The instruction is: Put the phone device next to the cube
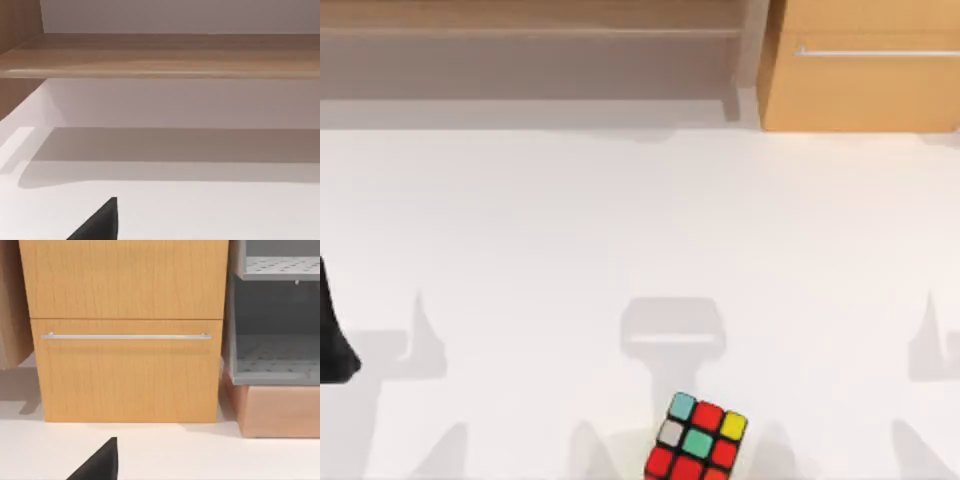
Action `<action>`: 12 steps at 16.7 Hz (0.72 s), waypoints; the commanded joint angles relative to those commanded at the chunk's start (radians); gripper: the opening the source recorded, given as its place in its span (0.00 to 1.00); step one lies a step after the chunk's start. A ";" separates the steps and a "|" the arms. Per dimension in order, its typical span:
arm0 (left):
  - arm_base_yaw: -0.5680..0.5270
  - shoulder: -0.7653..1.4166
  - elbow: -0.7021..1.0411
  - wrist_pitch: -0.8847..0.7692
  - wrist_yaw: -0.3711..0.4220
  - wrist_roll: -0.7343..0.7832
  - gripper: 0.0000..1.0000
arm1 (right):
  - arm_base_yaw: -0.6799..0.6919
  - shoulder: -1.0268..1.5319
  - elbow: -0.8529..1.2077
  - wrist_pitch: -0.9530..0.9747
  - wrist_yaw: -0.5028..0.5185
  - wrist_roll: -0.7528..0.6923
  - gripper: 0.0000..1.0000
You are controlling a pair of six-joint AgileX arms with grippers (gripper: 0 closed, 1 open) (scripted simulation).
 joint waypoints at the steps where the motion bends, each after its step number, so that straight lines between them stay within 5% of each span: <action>1: 0.000 0.000 0.000 0.000 0.000 0.000 1.00 | 0.000 0.000 0.000 0.000 0.000 0.000 1.00; 6: 0.047 0.105 0.085 -0.064 0.001 0.067 1.00 | 0.000 0.000 0.000 0.000 0.000 0.000 1.00; 12: 0.208 0.571 0.386 -0.290 0.007 0.305 1.00 | 0.000 0.000 0.000 0.000 0.000 0.000 1.00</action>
